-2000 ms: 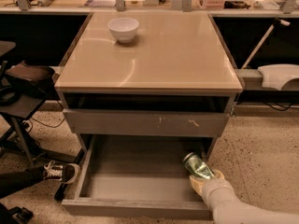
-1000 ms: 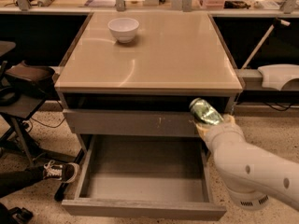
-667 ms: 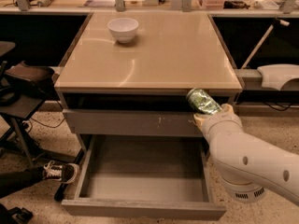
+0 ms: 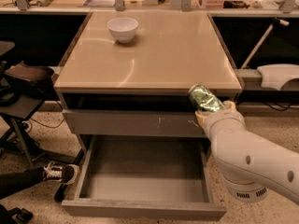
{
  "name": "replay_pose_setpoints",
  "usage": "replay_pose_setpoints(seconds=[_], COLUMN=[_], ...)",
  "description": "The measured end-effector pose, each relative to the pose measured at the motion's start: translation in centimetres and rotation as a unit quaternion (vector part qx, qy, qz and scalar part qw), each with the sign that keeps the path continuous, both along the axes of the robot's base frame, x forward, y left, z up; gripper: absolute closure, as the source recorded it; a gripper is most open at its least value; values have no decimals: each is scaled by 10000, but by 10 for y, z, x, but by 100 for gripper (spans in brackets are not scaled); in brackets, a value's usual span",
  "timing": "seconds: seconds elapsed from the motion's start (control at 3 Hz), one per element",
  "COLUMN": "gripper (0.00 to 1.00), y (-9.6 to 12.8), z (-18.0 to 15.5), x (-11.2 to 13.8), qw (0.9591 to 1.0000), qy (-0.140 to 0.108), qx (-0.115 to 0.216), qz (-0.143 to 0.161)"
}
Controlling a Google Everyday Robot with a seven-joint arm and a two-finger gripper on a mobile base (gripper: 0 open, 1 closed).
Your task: Pick green can from middle drawer and place on counter
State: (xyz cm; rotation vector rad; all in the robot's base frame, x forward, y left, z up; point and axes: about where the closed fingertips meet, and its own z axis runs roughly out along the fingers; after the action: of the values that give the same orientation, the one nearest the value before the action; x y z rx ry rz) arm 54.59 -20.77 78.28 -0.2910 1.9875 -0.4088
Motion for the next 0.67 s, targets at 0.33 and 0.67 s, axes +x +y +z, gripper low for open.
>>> replay_pose_setpoints(seconds=[0.33, 0.67], gripper=[100, 100], y=[0, 1], z=[0, 8], x=[-1, 1], qw=[10000, 10000], qy=[0, -30], qx=[0, -50], qz=[0, 17])
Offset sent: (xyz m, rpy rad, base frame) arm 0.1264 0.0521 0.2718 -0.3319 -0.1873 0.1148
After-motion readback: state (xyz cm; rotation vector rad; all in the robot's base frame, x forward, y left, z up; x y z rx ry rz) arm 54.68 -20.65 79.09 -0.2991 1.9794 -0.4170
